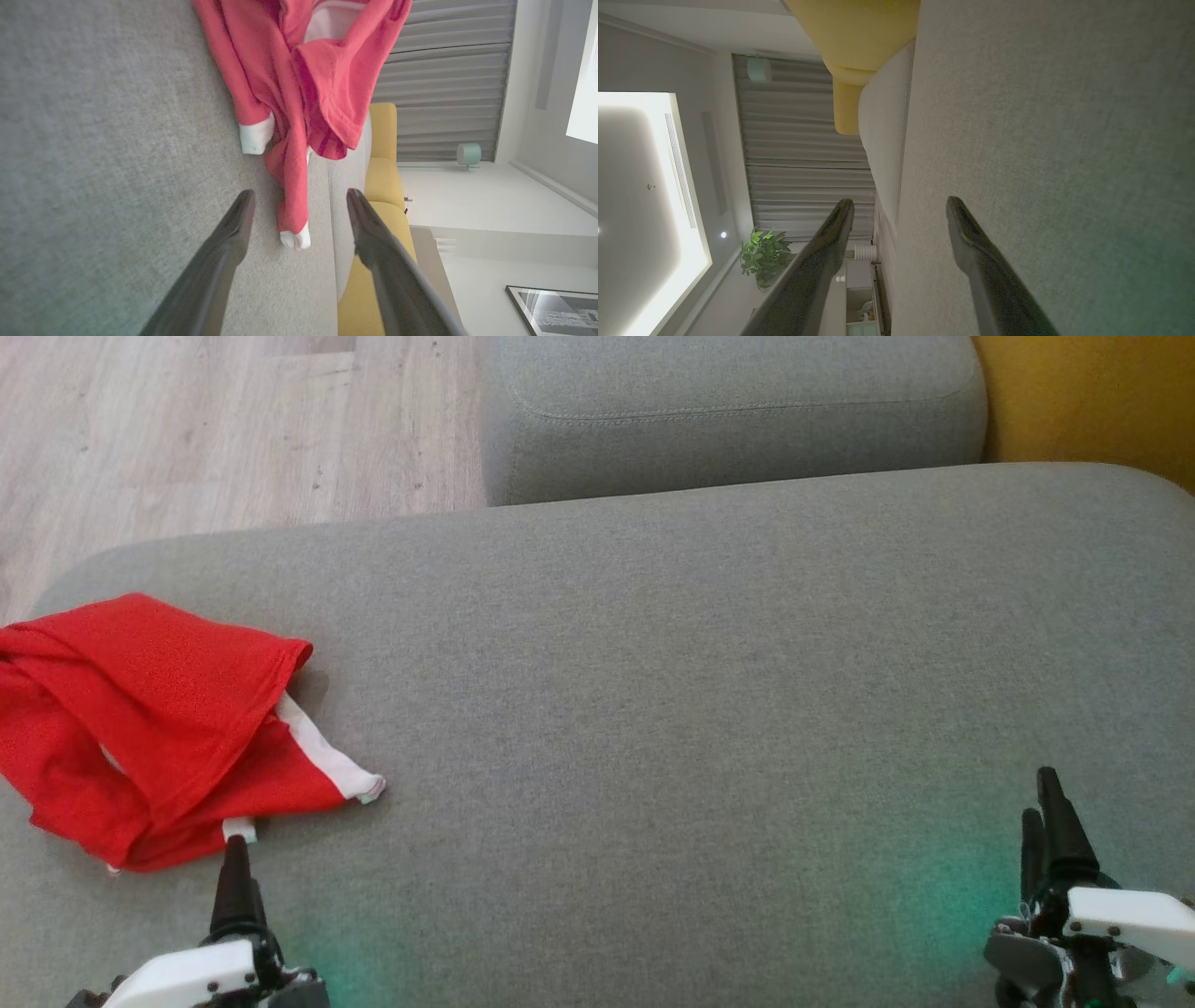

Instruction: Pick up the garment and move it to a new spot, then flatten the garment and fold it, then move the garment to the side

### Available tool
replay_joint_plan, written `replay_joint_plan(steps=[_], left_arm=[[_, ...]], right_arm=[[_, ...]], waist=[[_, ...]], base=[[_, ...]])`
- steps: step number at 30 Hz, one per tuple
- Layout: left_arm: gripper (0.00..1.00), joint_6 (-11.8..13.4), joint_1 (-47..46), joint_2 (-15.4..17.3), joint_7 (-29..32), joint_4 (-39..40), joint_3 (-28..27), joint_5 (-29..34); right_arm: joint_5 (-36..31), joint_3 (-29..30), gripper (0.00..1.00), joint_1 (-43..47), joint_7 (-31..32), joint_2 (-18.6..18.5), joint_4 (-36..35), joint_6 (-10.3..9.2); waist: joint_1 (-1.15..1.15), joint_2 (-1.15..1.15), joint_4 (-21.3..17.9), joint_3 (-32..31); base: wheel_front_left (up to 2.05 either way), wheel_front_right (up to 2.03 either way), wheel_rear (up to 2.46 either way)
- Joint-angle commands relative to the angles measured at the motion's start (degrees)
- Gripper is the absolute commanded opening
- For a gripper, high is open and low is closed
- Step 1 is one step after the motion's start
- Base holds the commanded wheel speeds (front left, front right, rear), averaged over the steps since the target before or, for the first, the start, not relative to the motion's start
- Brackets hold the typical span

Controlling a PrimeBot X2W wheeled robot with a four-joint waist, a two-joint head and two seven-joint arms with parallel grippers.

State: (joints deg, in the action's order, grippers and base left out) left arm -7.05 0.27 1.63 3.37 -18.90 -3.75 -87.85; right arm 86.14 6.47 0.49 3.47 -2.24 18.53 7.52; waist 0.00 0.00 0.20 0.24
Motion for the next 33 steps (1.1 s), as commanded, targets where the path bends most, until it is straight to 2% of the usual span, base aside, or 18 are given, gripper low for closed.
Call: replay_joint_plan(steps=[1, 11, 24, 33], left_arm=[[1.00, -0.1, -2.5, 0.5, -0.6, 2.2, -0.6, 1.4], [1.00, 1.1, -3.4, 0.6, -2.3, 5.3, -1.4, 8.5], [1.00, 5.2, -4.1, 0.6, -4.3, 11.7, 0.3, 19.2], [1.00, 5.7, -4.7, 0.7, -5.8, 14.2, 3.7, 29.0]], right_arm=[[-1.8, 0.1, 1.00, -2.6, -0.6, -0.3, -2.3, 0.00], [-13.7, -0.9, 1.00, -2.8, -2.3, -0.3, -5.4, 0.00], [-26.1, -3.2, 1.00, -3.1, -4.3, -0.3, -8.7, 0.00], [-35.4, -5.1, 1.00, -3.2, -5.9, -0.4, -10.4, -0.01]], waist=[[0.00, 0.00, 0.0, 0.0], [0.00, 0.00, 0.2, 0.1], [0.00, 0.00, 0.0, 0.4], [0.00, 0.00, -0.3, 0.7]], base=[[0.00, 0.00, 0.00], [0.00, 0.00, 0.00], [0.00, 0.00, 0.00], [0.00, 0.00, 0.00]])
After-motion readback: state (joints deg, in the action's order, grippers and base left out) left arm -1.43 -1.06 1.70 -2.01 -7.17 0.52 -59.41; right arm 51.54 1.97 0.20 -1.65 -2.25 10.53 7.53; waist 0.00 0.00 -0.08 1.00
